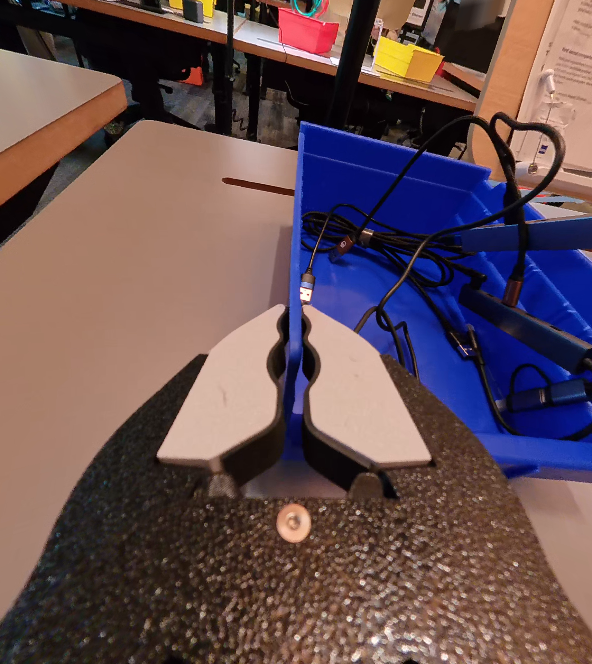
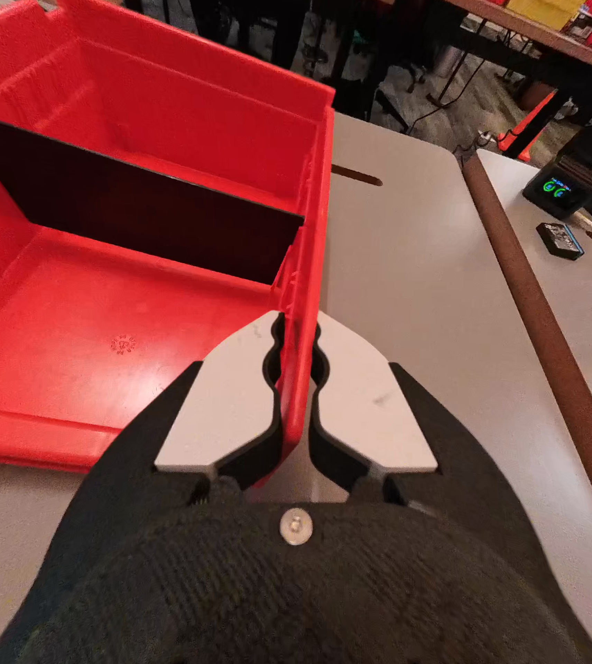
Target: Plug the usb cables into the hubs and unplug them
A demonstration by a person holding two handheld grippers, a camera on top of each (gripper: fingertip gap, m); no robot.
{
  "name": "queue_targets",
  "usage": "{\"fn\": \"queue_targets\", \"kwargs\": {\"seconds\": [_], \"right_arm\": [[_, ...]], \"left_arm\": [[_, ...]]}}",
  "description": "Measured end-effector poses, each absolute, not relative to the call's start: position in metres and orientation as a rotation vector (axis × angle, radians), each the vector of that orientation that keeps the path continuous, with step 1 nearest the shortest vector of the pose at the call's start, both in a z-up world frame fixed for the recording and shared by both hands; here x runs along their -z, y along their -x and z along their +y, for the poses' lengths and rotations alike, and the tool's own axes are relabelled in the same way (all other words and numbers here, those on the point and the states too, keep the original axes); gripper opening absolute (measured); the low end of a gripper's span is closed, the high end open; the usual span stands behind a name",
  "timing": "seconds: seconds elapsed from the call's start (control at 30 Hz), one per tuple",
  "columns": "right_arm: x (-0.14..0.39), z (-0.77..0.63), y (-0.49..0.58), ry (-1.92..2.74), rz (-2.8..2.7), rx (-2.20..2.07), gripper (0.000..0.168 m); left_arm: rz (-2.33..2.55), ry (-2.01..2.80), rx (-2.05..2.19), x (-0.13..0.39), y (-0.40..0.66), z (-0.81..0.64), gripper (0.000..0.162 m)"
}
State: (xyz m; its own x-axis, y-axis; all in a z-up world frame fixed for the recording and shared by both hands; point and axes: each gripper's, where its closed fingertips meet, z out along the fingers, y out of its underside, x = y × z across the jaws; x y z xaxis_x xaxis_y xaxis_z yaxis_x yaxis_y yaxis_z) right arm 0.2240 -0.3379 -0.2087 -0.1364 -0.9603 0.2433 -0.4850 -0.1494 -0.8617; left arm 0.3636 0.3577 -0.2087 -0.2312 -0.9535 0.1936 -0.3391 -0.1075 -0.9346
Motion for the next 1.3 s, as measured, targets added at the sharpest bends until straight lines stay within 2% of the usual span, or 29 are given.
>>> {"fn": "queue_targets", "kwargs": {"seconds": [0.37,0.5,0.57,0.63,0.73,0.87,0.97,1.03,1.1,1.17,1.23,1.3], "right_arm": [[0.209,-0.385,-0.242,1.565,1.656,1.194,0.008],[0.209,-0.392,-0.244,1.644,1.630,1.212,0.010],[0.201,-0.394,-0.240,1.654,1.623,1.280,0.021],[0.180,-0.395,-0.227,1.609,1.610,1.386,0.037],[0.146,-0.373,-0.202,1.490,1.524,1.430,0.040],[0.125,-0.315,-0.191,1.485,1.308,1.413,0.036],[0.127,-0.265,-0.198,1.553,1.155,1.299,0.036],[0.126,-0.235,-0.204,1.559,1.052,1.232,0.036],[0.127,-0.214,-0.209,1.561,0.990,1.189,0.036],[0.133,-0.200,-0.211,1.636,0.951,1.155,0.036],[0.137,-0.197,-0.213,1.693,0.945,1.199,0.037],[0.140,-0.185,-0.213,1.717,0.906,1.167,0.037]], "left_arm": [[1.604,1.420,1.293,0.209,-0.365,0.358,0.003],[1.620,1.402,1.260,0.209,-0.365,0.357,0.004],[1.643,1.386,1.236,0.208,-0.364,0.356,0.004],[1.666,1.348,1.178,0.201,-0.361,0.359,0.014],[1.629,1.226,1.111,0.162,-0.354,0.363,0.033],[1.810,1.020,1.269,0.114,-0.337,0.306,0.030],[2.213,0.950,1.262,0.132,-0.321,0.250,0.033],[2.355,1.075,1.289,0.147,-0.320,0.224,0.040],[2.319,1.363,1.495,0.142,-0.330,0.201,0.048],[2.180,1.613,1.629,0.132,-0.346,0.192,0.049],[2.129,1.658,1.469,0.139,-0.358,0.191,0.053],[2.143,1.615,1.285,0.148,-0.362,0.181,0.064]]}}
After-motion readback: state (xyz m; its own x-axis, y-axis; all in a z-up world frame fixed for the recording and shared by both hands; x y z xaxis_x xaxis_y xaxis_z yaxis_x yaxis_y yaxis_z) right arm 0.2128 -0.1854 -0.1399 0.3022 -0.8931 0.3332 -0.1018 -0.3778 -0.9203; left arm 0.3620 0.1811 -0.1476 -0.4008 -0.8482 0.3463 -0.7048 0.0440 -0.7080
